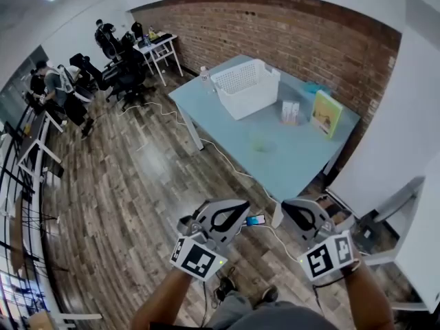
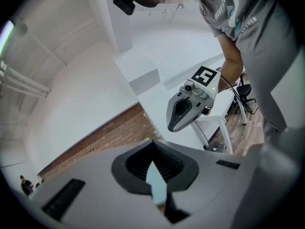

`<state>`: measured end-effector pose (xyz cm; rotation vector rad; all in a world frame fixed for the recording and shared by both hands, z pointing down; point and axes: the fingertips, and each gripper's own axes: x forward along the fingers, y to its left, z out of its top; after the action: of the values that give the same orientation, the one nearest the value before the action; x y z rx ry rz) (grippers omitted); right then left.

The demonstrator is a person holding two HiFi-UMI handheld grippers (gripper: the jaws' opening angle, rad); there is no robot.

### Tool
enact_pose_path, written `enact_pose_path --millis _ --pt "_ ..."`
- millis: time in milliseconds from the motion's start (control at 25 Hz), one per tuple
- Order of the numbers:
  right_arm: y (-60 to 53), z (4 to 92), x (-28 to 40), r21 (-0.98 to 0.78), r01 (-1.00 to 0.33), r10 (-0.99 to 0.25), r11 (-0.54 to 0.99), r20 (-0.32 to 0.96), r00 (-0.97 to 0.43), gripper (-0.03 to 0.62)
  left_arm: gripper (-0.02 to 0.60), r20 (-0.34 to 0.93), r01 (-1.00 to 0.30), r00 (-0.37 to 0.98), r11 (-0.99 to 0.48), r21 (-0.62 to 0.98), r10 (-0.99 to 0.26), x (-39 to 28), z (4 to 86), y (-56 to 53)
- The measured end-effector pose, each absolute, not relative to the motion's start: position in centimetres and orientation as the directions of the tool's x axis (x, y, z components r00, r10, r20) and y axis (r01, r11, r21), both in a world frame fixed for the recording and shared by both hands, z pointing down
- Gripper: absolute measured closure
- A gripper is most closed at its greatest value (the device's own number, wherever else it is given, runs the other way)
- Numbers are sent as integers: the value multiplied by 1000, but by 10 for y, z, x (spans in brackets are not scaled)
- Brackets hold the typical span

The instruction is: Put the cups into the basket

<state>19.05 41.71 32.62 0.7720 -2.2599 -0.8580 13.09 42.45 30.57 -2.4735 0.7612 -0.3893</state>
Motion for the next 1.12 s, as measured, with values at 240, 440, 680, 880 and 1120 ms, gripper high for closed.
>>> enact_pose_path --millis 240,440,680,880,1120 --pt "415 327 194 722 -303 -683 622 311 -660 579 583 123 -438 790 -693 -573 -601 132 303 426" --pt "404 333 174 715 -300 -676 632 319 -664 579 583 119 -451 793 -706 -546 -598 113 312 413" --pt "371 330 144 720 -323 -707 614 320 -630 579 583 110 -428 807 -704 -566 -580 77 308 376" --pt "341 325 113 722 -345 -729 600 314 -609 579 583 92 -422 824 -712 -561 -560 42 303 344" --pt "312 327 87 718 -374 -753 587 314 -579 579 583 76 -402 853 -744 -534 -516 18 313 316"
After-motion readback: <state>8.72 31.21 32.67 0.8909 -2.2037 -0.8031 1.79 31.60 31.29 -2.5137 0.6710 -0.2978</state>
